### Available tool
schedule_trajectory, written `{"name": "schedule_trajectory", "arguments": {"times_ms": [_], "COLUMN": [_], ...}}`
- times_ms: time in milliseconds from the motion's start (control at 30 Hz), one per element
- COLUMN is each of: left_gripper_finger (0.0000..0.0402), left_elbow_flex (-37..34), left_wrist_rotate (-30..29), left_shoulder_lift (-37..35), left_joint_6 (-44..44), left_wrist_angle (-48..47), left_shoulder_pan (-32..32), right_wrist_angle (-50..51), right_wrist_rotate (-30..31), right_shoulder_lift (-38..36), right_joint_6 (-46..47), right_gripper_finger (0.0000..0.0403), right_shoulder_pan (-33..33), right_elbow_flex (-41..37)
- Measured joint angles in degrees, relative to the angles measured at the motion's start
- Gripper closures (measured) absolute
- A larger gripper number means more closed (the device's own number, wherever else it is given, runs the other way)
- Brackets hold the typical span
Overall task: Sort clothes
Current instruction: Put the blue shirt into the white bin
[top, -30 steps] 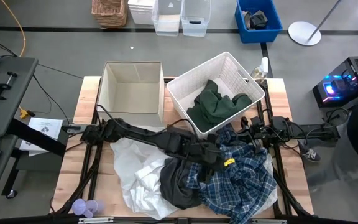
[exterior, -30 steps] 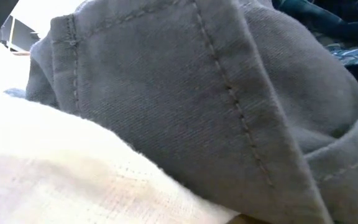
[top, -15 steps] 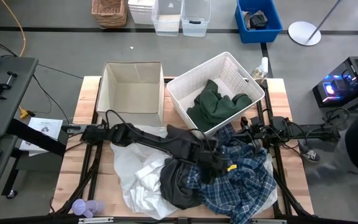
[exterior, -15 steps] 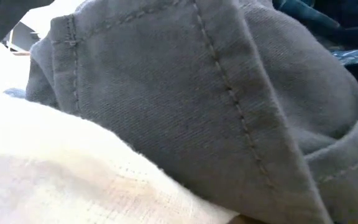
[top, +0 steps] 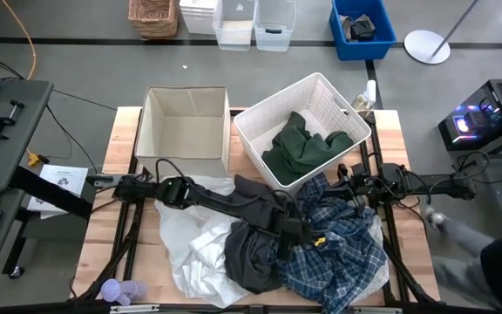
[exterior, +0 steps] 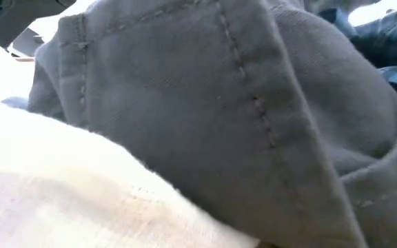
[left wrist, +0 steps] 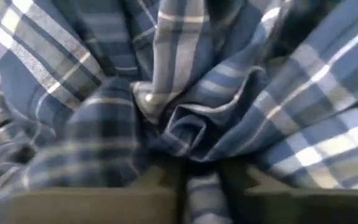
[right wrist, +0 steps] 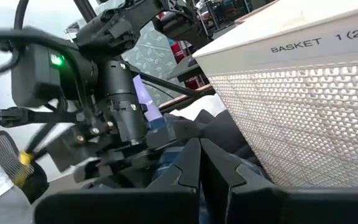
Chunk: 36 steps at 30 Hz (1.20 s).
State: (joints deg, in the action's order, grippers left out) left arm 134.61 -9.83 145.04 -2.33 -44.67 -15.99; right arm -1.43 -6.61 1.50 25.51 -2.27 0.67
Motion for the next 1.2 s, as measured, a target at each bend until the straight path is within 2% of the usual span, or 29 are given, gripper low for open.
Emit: {"name": "schedule_trajectory", "arguments": {"times_ms": [133,200,400,533,633,700,900,967,1033,1100,1200], "left_gripper_finger": [0.0393,0.0395,0.0398,0.0399,0.0400,0.0400,0.0401,0.0401,0.0401,0.0401,0.0401], "left_elbow_flex": [-0.1,-0.2,0.0,0.0,-0.1,-0.1,0.0,0.0,0.1,0.1,0.1], "left_wrist_rotate": [2.1,5.2,6.8,5.1,-0.1,-5.6,-31.4,-37.8,-41.1,-41.4,-35.1], "left_shoulder_lift": [-1.6,-4.1,-16.9,-25.3,-33.0,-39.0,-55.0,-58.7,-61.2,-62.6,-62.5], "left_joint_6": [1.6,0.7,-5.0,-8.2,-13.5,-18.6,-36.7,-40.1,-40.8,-38.3,-30.7], "left_wrist_angle": [2.3,5.4,17.4,21.9,23.6,24.4,29.0,30.0,29.1,25.9,20.4], "left_shoulder_pan": [-0.3,-0.6,-1.0,0.6,2.0,2.9,6.3,8.3,11.0,14.1,17.5], "right_wrist_angle": [0.0,0.0,0.0,0.0,0.0,0.0,0.0,0.0,0.0,0.0,0.0], "right_wrist_rotate": [0.0,0.0,0.0,0.0,0.0,0.2,0.3,0.3,0.1,0.2,0.1], "right_shoulder_lift": [0.0,0.0,0.0,0.0,0.0,0.0,0.0,0.0,0.0,0.0,0.0], "right_joint_6": [0.0,0.0,0.0,0.0,0.0,0.0,0.0,0.0,0.0,0.1,0.0], "right_gripper_finger": [0.0402,0.0402,0.0402,0.0402,0.0402,0.0402,0.0402,0.0402,0.0402,0.0402,0.0402], "right_shoulder_pan": [0.0,0.0,0.0,0.0,0.0,0.0,0.0,0.0,0.0,0.0,0.0], "right_elbow_flex": [0.0,0.0,0.0,0.0,0.0,0.0,0.0,0.0,0.0,0.0,0.0]}}
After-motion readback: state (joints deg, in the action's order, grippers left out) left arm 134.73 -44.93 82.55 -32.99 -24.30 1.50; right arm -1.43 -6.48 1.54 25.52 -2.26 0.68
